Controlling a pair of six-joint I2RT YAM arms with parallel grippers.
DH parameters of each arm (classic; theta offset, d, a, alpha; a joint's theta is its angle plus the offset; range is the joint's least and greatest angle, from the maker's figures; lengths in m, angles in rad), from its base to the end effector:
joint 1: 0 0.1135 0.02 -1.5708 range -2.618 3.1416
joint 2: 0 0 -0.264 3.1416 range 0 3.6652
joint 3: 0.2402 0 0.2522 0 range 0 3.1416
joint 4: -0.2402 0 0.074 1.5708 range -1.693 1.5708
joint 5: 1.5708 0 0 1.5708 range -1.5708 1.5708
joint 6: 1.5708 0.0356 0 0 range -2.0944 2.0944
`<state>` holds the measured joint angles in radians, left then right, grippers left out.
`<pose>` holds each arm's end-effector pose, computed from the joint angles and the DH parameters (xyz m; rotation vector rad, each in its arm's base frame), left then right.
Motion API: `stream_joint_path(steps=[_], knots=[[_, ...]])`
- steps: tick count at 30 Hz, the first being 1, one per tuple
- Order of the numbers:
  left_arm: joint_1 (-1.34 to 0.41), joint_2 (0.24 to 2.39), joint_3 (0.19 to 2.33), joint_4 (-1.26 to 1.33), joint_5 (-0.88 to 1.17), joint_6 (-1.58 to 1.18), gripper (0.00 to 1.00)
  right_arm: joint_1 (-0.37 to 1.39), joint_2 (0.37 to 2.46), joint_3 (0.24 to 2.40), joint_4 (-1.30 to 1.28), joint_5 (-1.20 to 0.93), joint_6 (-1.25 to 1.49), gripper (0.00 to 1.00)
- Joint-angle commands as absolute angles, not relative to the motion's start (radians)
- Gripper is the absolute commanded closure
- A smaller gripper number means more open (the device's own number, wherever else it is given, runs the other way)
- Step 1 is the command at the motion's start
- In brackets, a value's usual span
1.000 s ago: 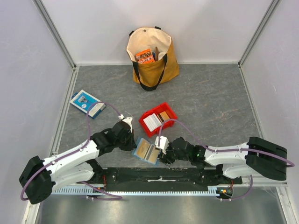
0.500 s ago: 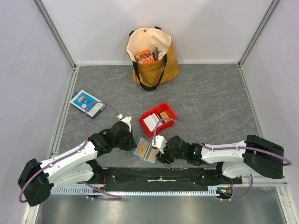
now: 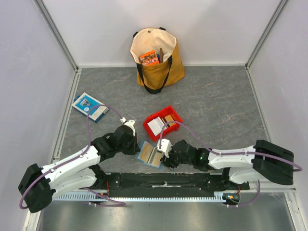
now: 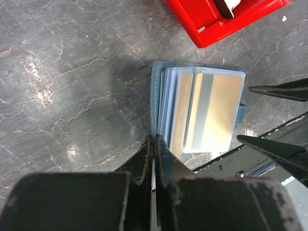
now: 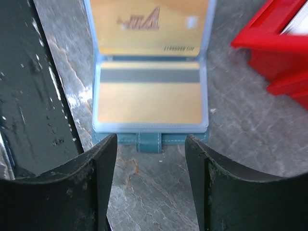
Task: Put the credit cards into the card holder
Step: Close the card holder at the corner of the board.
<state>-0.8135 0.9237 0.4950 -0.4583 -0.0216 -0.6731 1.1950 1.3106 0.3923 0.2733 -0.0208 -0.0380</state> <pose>0.1227 -0.1287 0.1919 0.1698 2.5544 -0.5962 0.0860 0.2199 0.1445 -1.3377 1.8671 0.6467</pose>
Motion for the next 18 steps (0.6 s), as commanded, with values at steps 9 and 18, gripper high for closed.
stream_joint_path(steps=[9,18], knots=[[-0.813,0.925,0.508,-0.443,-0.018,-0.69,0.98,1.197,1.25,0.39,0.262,0.005,-0.068,0.34],[-0.815,0.925,0.509,-0.442,-0.017,-0.69,0.98,1.197,1.325,0.373,0.373,0.003,-0.064,0.35]])
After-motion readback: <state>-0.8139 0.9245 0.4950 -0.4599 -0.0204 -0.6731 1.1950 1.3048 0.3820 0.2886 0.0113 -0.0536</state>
